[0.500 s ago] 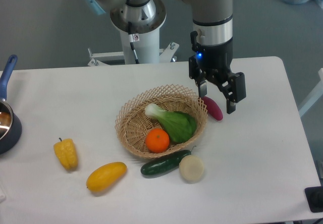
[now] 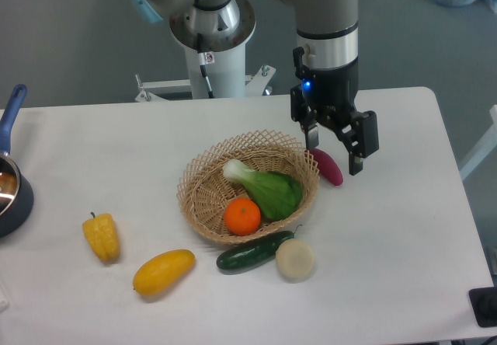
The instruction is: Pick up the mango from the table
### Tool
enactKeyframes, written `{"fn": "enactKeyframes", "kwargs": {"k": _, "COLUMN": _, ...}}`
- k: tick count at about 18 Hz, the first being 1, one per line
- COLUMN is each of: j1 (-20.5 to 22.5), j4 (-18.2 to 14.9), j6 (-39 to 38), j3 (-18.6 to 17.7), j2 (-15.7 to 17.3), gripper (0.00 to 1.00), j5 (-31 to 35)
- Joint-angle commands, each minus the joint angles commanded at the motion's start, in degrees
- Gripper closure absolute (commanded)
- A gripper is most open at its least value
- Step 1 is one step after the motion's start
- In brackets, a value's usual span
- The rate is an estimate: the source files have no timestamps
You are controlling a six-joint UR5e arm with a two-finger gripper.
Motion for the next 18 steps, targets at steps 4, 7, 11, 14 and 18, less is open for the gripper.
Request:
{"fn": "enactKeyframes", "kwargs": {"k": 4, "j1": 0.0, "j4": 0.0, "j6": -1.4, "j3": -0.8, "j2": 0.0, "gripper": 0.0, "j5": -0.4}}
{"fn": "enactKeyframes", "kwargs": {"k": 7, "j1": -0.2, "j4": 0.1, "j6": -6.1, "j3": -1.9, "j2": 0.1, "gripper": 0.0, "j5": -0.4}}
{"fn": "enactKeyframes", "kwargs": {"k": 11, "j1": -3.1, "j4": 3.2, "j6": -14.6, "j3": -2.0, "j2": -0.9, "gripper": 0.0, "j5": -0.5}}
{"fn": "enactKeyframes", "kwargs": {"k": 14, "j1": -5.4, "j4": 4.4, "j6": -22.0, "j3": -2.3, "j2": -2.8, "gripper": 0.0, "j5": -0.3}}
{"fn": "enactKeyframes", "kwargs": {"k": 18, "j1": -7.9, "j4": 4.6, "j6": -32.9, "j3": -2.4, "j2": -4.9, "gripper": 0.0, "j5": 0.2}}
